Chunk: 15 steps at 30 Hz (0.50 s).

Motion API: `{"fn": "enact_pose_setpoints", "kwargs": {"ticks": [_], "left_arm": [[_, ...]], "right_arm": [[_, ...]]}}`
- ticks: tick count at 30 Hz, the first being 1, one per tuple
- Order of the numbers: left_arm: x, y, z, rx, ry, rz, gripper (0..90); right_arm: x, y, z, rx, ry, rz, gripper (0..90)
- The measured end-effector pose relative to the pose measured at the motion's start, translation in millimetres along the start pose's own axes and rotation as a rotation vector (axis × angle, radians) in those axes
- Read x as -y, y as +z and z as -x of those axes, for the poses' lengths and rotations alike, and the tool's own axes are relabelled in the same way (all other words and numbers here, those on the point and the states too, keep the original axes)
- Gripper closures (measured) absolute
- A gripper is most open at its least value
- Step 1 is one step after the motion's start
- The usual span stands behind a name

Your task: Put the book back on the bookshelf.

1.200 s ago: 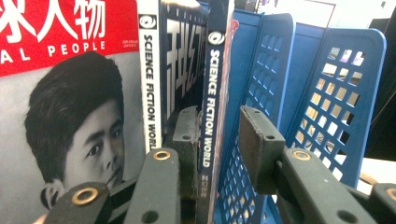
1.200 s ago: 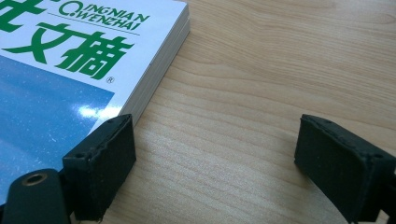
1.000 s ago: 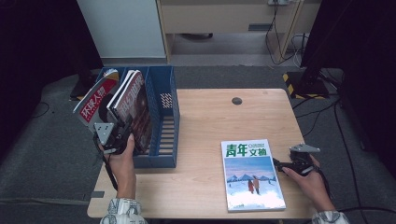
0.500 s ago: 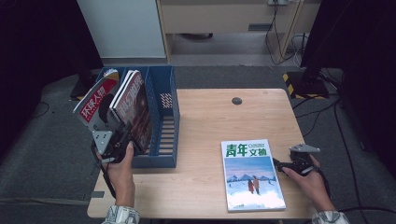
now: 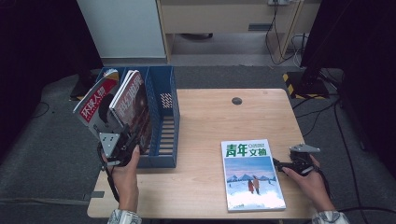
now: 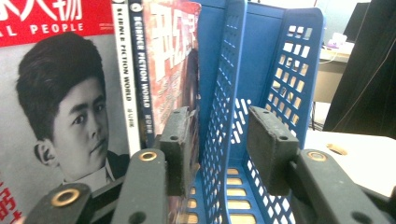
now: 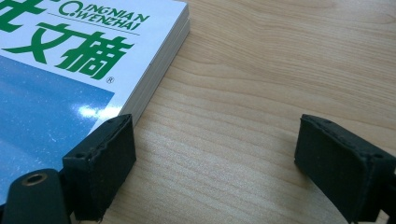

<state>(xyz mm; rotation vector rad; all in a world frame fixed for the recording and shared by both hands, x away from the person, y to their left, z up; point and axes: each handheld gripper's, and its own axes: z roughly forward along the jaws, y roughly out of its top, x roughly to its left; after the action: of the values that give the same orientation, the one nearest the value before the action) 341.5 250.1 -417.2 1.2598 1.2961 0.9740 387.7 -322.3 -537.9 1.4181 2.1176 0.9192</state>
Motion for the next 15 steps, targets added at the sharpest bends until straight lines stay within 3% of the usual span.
{"fn": "enact_pose_setpoints", "kwargs": {"ticks": [7, 15], "left_arm": [[-0.6, 3.9, 9.8, 0.042, -0.001, -0.019, 49.7], [-0.9, 6.6, 9.7, 0.078, -0.023, -0.034, 40.5]], "right_arm": [[0.0, 0.0, 0.0, 0.000, 0.000, 0.000, 12.5], [0.0, 0.0, 0.0, 0.000, 0.000, 0.000, 12.5]]}}
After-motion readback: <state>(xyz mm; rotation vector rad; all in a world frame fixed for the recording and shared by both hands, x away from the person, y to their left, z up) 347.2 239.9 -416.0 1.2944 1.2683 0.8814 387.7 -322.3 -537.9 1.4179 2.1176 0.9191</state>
